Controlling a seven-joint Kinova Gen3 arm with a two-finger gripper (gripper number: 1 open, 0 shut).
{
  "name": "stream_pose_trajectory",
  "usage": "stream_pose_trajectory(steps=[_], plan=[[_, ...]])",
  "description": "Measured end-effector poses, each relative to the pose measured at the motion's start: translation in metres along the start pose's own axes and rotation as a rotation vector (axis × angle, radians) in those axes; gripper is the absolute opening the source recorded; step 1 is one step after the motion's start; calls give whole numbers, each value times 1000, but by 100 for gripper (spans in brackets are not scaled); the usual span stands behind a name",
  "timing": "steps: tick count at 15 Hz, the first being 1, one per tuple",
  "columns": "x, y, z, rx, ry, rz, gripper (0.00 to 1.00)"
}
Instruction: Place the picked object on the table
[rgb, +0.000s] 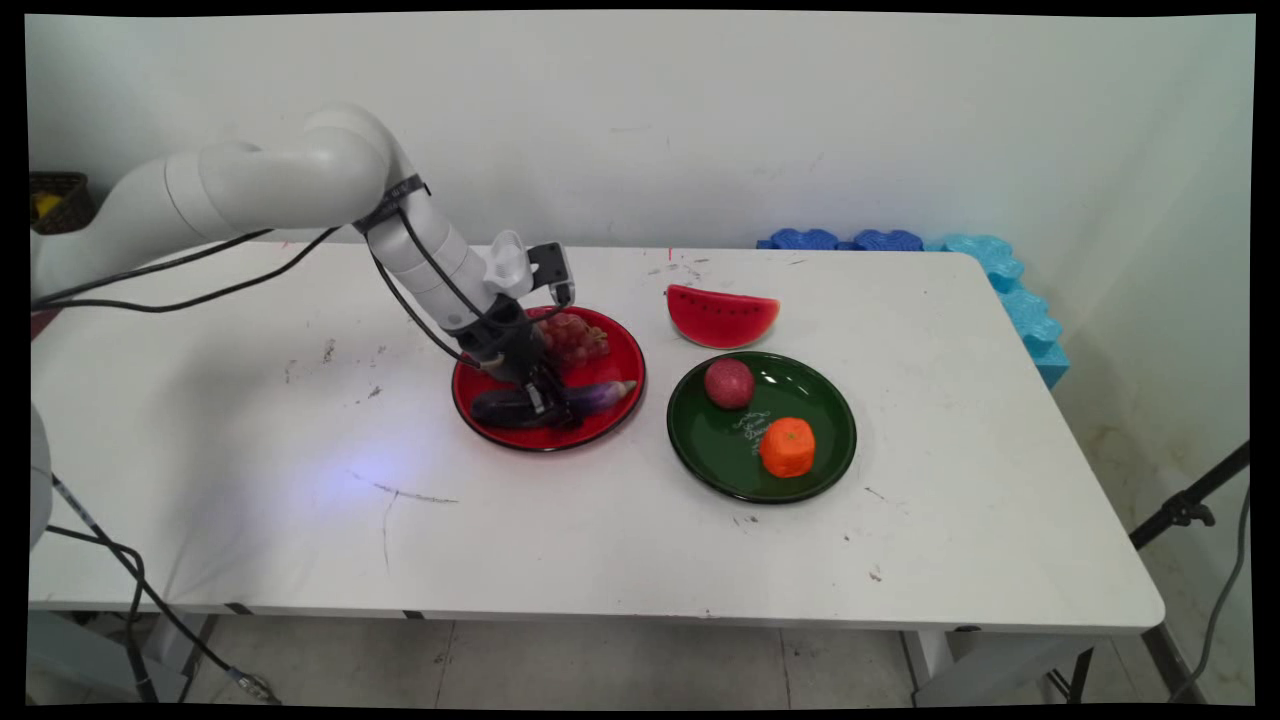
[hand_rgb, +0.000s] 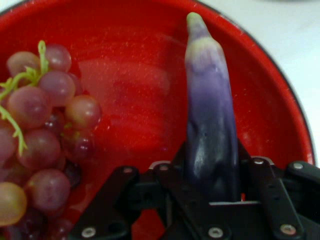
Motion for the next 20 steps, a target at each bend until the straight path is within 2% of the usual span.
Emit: stream_pose_trajectory(steps=[7, 11, 14, 17, 20], plan=[[30, 22, -41, -5, 79, 96, 0], [57, 50, -85, -17, 144, 154, 0], [68, 72, -104, -33, 170, 168, 0], [72, 90, -107, -46, 179, 171, 0], [68, 105, -97, -57, 171, 173, 0]])
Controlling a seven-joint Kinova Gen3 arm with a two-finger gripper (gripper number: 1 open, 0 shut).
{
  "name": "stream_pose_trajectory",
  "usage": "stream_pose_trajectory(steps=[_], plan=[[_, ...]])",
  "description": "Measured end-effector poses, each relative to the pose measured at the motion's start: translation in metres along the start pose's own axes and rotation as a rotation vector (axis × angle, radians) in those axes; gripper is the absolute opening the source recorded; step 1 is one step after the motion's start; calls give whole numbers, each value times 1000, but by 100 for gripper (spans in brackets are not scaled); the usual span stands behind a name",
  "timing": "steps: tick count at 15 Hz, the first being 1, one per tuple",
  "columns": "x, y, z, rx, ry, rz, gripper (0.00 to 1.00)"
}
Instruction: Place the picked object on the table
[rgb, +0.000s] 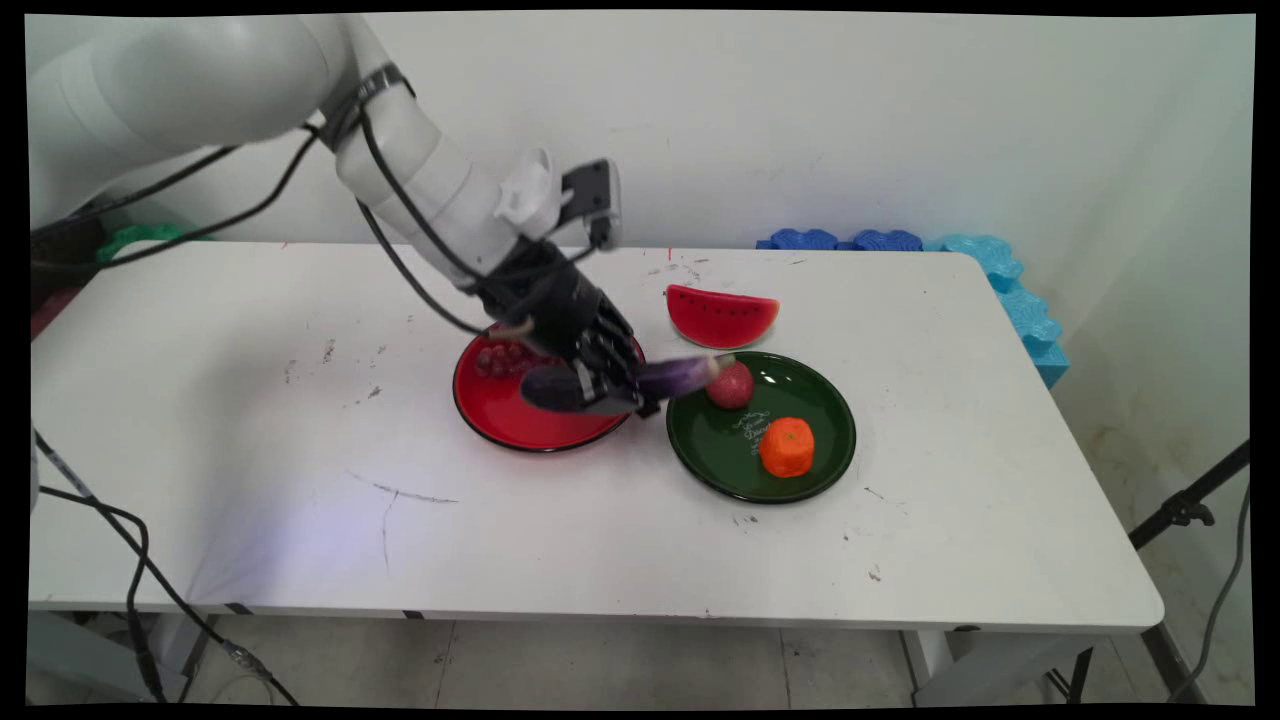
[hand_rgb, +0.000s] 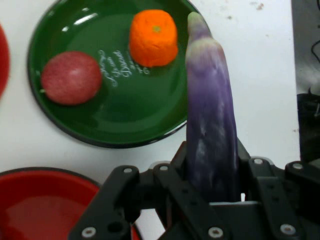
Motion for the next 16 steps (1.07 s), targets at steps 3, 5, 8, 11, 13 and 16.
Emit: stream_pose_trajectory(steps=[3, 5, 8, 11, 13, 16], plan=[[-9, 15, 22, -11, -16, 7, 0], [-16, 24, 38, -18, -29, 15, 0], [-28, 34, 64, -29, -52, 27, 0], [-40, 42, 88, -39, -75, 33, 0], [-46, 46, 101, -45, -87, 34, 0], [-53, 49, 117, -50, -98, 40, 0]])
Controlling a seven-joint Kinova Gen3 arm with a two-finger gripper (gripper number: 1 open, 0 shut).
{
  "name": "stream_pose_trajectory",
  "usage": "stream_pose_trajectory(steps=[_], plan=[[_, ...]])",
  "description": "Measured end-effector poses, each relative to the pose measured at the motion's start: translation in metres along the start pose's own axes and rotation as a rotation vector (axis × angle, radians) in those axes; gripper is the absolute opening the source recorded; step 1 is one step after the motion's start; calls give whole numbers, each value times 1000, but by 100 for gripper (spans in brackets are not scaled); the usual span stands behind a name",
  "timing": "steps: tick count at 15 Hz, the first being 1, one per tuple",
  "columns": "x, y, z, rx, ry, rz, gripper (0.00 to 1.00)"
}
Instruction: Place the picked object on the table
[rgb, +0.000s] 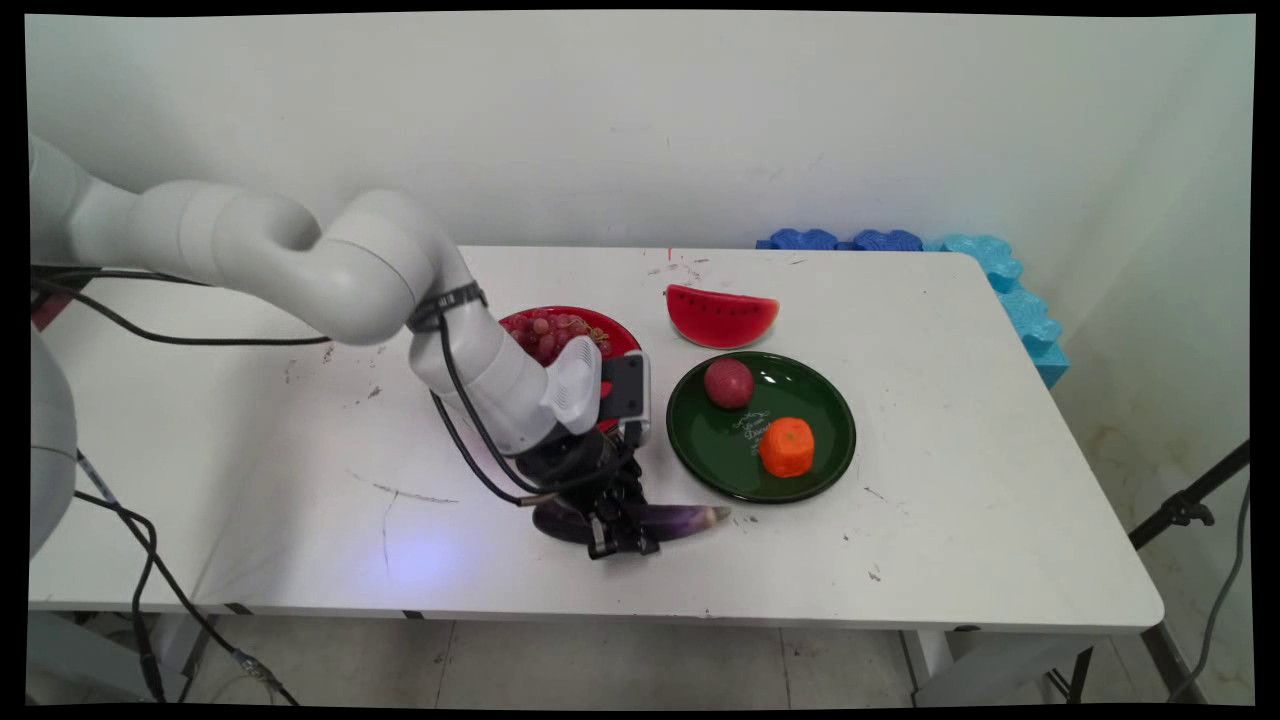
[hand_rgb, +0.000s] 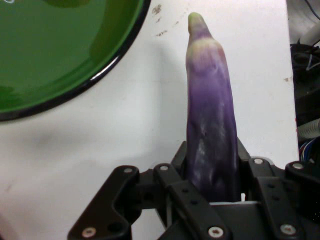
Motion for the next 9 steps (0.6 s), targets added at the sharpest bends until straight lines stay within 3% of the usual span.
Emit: stream_pose_trajectory(steps=[4, 5, 9], plan=[[-1, 0, 15, -3, 0, 14, 0], [-1, 0, 18, -4, 3, 19, 100], [6, -2, 18, -3, 25, 36, 100]])
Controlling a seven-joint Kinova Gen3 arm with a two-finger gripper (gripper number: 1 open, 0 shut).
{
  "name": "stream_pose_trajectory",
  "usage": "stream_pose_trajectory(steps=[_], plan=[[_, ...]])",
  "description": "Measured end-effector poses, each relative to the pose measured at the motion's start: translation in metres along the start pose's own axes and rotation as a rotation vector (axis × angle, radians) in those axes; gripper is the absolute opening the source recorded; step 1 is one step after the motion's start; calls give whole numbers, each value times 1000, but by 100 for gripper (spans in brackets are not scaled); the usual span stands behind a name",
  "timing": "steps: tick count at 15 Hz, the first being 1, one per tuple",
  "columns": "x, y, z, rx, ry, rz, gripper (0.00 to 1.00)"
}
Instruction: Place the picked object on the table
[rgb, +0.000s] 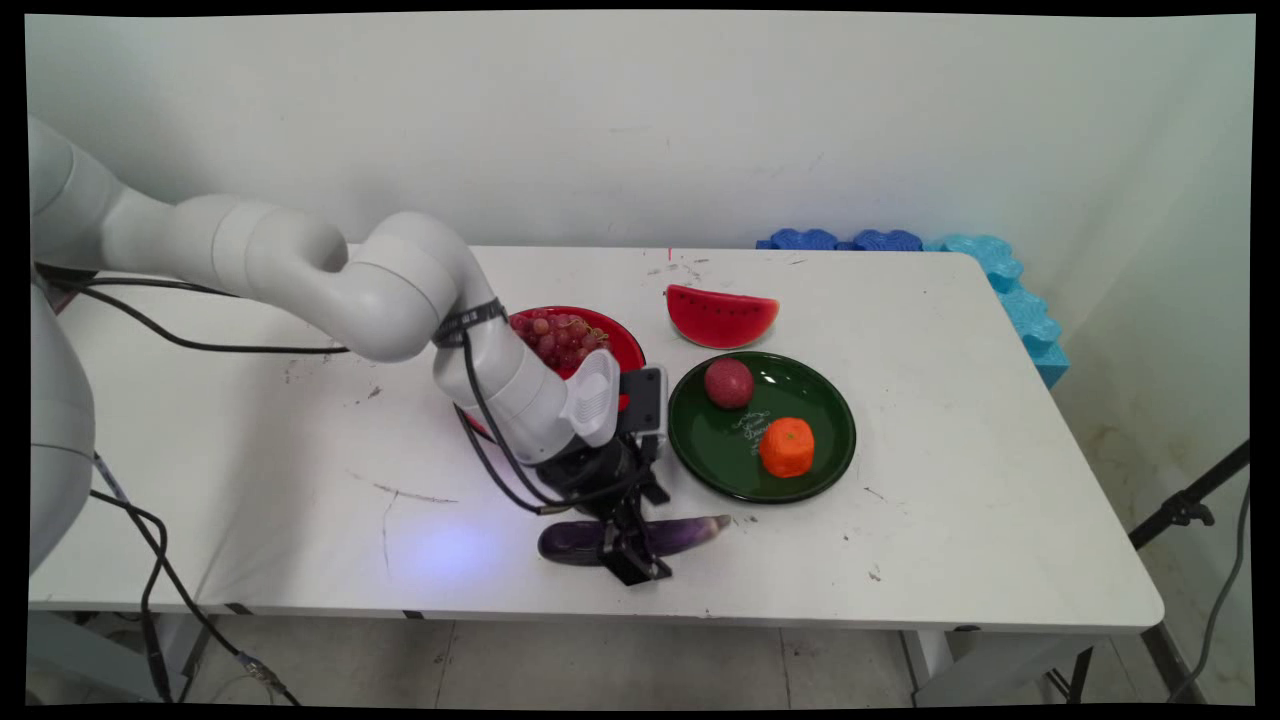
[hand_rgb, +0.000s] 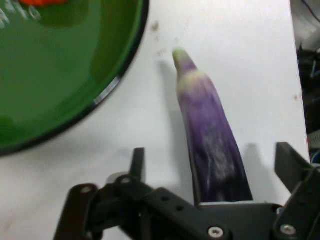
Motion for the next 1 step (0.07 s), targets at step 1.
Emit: stream_pose_trajectory(steps=[1], plan=[[5, -1, -3, 2, 9, 1, 100]])
